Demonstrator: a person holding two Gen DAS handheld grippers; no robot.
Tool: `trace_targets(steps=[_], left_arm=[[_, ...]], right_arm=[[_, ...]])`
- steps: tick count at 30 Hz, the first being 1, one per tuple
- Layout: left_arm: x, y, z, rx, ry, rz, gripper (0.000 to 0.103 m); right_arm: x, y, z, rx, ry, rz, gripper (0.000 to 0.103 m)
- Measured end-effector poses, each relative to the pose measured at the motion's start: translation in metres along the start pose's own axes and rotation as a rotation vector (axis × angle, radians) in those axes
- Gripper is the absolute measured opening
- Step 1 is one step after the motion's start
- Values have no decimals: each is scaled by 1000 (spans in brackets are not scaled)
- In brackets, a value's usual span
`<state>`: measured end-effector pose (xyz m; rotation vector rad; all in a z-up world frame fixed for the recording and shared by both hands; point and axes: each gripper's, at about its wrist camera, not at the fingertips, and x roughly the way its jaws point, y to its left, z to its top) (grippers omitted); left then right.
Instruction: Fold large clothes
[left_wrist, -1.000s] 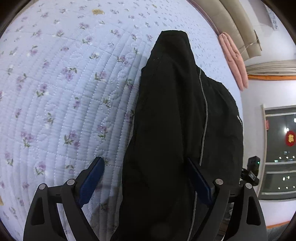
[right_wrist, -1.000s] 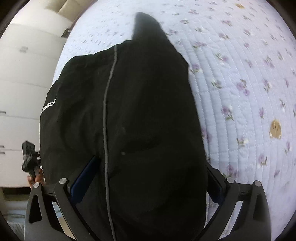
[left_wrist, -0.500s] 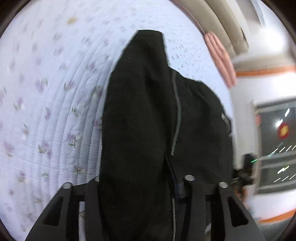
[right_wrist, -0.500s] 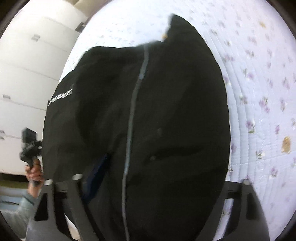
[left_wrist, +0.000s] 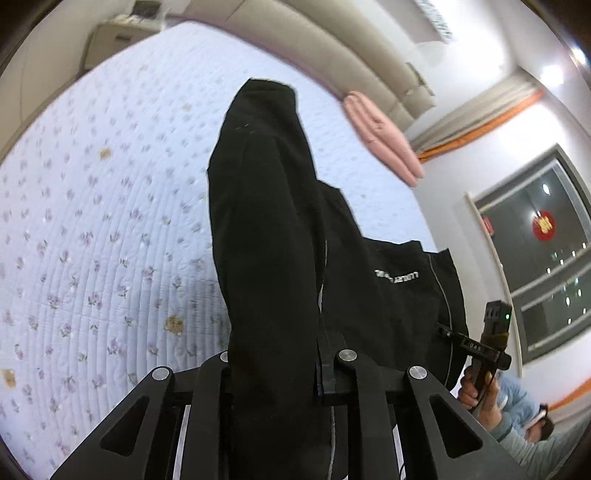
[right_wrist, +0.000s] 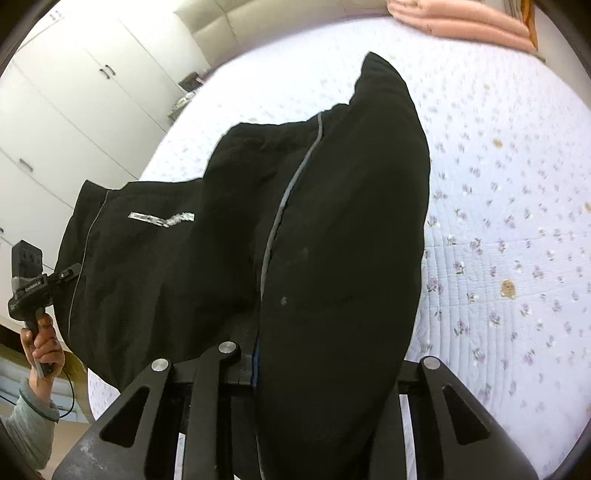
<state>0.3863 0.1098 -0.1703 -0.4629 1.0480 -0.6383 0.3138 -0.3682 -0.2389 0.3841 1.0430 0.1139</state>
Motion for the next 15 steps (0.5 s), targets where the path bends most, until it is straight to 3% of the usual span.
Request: trace_targets(steps=[4, 8, 15], left_arm=[[-43, -10, -8, 43, -29, -22, 20], [-84, -18, -36, 68, -45, -30, 20], [-129, -4, -106, 43, -30, -27, 20]], right_arm=[[-40, 25, -15, -20, -46, -16, 30], [-71, 52, -45, -41, -63, -38, 30], [-91, 88, -109, -59, 5, -66, 30]])
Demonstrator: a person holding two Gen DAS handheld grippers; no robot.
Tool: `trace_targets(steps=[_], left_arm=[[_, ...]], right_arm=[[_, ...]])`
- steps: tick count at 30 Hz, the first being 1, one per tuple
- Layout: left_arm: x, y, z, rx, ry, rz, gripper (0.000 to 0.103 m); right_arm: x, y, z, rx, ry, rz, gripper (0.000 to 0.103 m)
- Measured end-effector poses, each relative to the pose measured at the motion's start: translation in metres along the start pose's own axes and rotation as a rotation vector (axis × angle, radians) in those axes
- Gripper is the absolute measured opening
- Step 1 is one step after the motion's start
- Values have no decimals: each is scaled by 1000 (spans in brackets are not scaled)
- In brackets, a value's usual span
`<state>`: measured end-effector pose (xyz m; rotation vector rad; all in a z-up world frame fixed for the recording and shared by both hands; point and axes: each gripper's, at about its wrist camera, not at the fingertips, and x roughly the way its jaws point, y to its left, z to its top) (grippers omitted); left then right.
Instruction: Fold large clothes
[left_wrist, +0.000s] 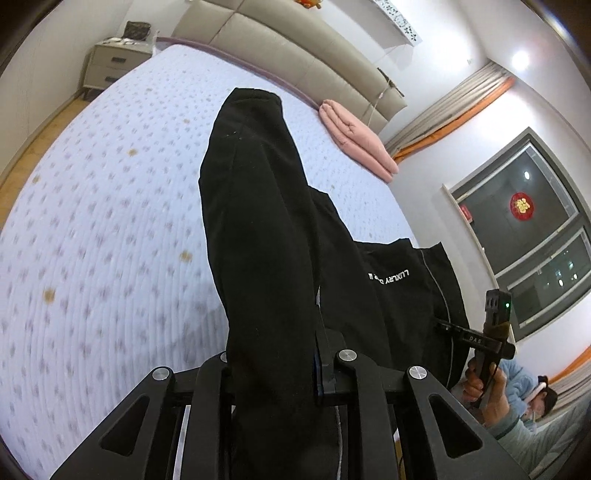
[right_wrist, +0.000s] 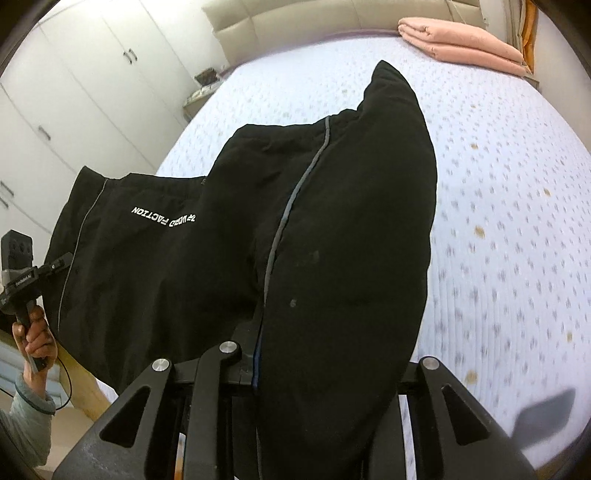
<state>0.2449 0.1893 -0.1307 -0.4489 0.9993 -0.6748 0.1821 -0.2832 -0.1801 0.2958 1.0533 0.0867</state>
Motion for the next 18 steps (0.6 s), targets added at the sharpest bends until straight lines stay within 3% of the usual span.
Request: trace_targets(steps=[5, 10, 13, 18], left_arm=[[-2, 20, -54, -36, 28, 18, 20], [12, 59, -104, -98, 22, 56, 21], [20, 105, -126, -222, -8, 21, 23], [45, 157, -145, -369, -10, -74, 41]], right_arm=[[14, 12, -47, -20, 69, -17, 30], [57, 8, -85, -37, 106, -65, 31], [71, -6, -98, -1, 96, -80, 38], [98, -41, -118, 135, 73, -42, 65]])
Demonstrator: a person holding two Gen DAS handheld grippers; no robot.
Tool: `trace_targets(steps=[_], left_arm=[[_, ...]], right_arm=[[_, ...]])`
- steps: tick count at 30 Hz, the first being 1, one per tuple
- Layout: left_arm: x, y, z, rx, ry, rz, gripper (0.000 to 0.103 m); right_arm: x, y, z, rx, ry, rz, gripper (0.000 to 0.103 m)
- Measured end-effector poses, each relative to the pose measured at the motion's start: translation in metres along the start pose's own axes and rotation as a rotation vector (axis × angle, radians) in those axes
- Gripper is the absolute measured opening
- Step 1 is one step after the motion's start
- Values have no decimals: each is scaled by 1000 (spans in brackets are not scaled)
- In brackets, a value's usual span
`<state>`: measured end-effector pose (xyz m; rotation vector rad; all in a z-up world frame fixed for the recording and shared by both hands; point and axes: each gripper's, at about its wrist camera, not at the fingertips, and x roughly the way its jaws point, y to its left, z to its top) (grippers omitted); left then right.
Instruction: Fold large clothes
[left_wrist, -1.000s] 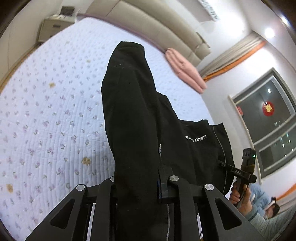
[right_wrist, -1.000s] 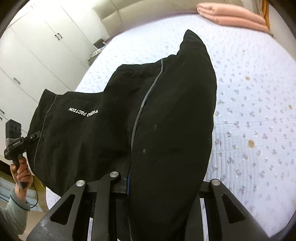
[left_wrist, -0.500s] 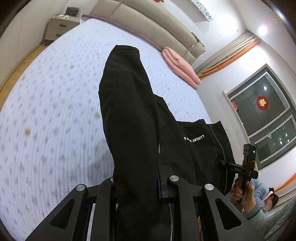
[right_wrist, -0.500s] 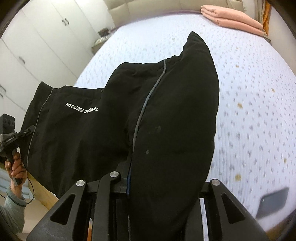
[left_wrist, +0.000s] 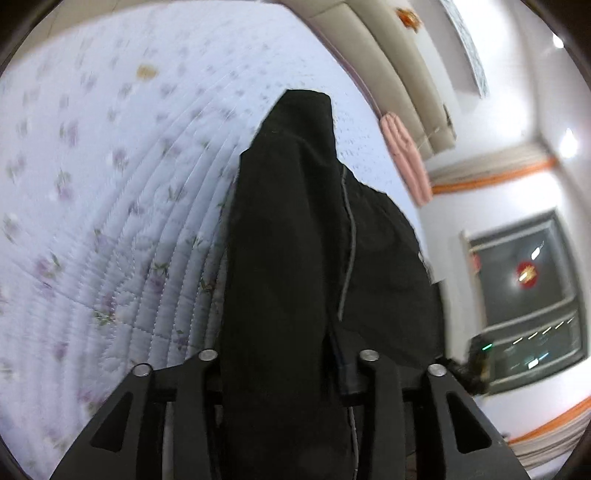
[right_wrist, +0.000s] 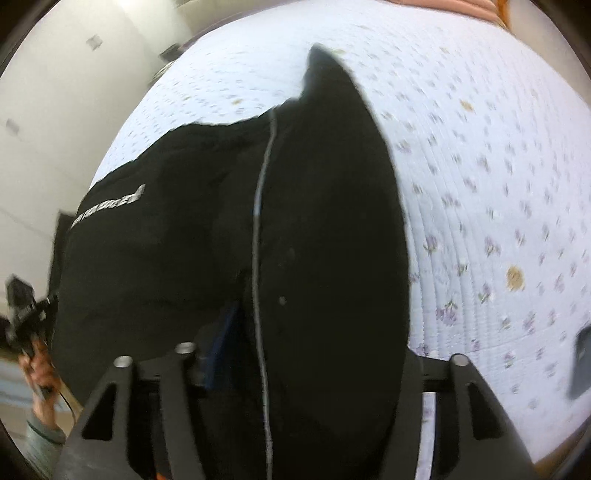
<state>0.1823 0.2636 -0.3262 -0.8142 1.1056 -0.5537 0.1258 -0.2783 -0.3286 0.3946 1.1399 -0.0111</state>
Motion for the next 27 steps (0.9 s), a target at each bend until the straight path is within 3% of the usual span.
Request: trace_targets(steps=[3, 6, 8, 10, 11, 14, 18, 21, 23, 24, 27], left_arm=[[-13, 4, 1, -12, -18, 34, 41], [-39, -5, -1, 14, -40, 141, 41], [-58, -18, -3, 80, -63, 254, 42], [-71, -35, -8, 145, -81, 345, 42], [-76, -47, -12, 184, -96, 392, 41], [-81, -80, -27, 288, -120, 460, 40], [-61, -132, -47, 415, -106, 402, 40], [-20, -153, -60, 503, -47, 457, 41], [11, -146, -65, 517, -10, 552, 40], [21, -138, -66, 503, 11, 560, 41], [24, -121, -65, 467, -25, 508, 42]], right_arm=[[-2, -18, -6, 79, -11, 16, 77], [-25, -33, -16, 129, -14, -9, 78], [-48, -36, -13, 135, -29, -67, 80], [-80, -43, -9, 105, -98, -156, 82], [-97, -58, -10, 94, -123, -156, 82], [-113, -20, -1, 43, -173, -119, 82], [-79, 73, 29, -122, -172, -97, 82], [-30, 125, 49, -180, -150, -59, 79], [-5, 139, 65, -189, -132, -46, 67], [9, 148, 73, -199, -109, -75, 62], [54, 158, 79, -188, -32, -154, 66]])
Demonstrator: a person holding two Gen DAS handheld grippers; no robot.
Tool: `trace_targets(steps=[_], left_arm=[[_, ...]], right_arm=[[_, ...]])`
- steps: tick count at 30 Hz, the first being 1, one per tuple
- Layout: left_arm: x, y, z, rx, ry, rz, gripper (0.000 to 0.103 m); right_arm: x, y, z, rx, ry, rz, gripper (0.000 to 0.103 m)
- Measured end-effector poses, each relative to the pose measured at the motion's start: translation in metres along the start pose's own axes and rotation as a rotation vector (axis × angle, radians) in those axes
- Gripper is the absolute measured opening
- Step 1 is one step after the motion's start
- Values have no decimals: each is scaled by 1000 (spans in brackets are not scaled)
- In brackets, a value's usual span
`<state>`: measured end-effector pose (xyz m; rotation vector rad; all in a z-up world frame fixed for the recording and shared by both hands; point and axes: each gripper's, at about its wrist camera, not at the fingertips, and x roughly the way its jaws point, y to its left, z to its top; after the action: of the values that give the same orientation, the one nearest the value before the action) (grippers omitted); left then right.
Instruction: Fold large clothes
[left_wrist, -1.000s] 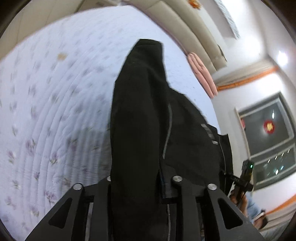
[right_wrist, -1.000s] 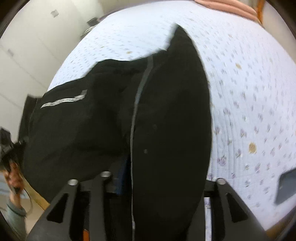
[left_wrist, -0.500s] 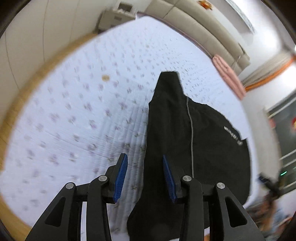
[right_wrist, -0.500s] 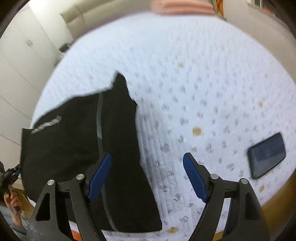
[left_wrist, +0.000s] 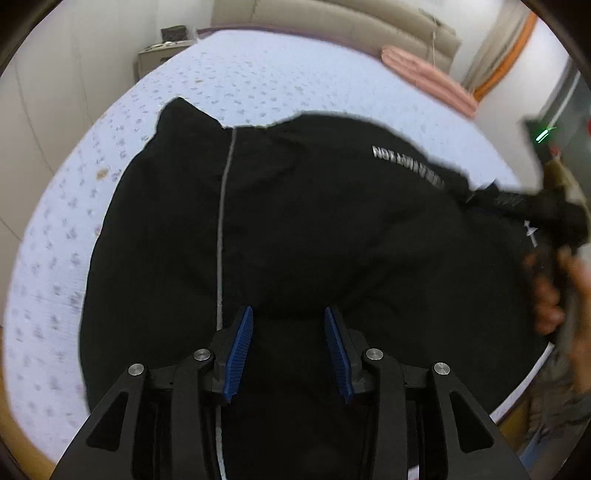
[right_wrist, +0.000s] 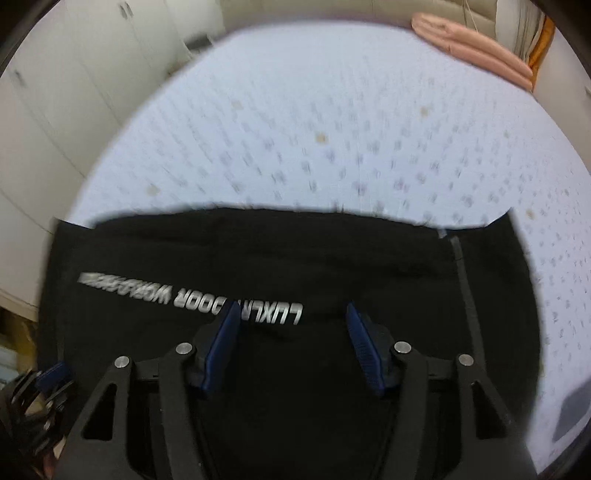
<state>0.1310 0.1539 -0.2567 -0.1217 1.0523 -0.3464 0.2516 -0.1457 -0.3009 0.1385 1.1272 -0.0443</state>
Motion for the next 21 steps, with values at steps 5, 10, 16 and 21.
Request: trace_targets(steps=[5, 10, 16, 21], left_arm=[[-2, 5, 5, -11, 9, -9, 42], [-36, 1, -8, 4, -25, -37, 42], [-46, -17, -30, 52, -15, 23, 42], [-21, -18, -33, 28, 36, 92, 45]], right_arm=[[15, -20, -3, 73, 17, 25, 73], [-49, -35, -37, 105, -44, 129, 73], [-114, -52, -120, 38, -90, -48, 72], [-76, -67, -165, 58, 26, -96, 61]])
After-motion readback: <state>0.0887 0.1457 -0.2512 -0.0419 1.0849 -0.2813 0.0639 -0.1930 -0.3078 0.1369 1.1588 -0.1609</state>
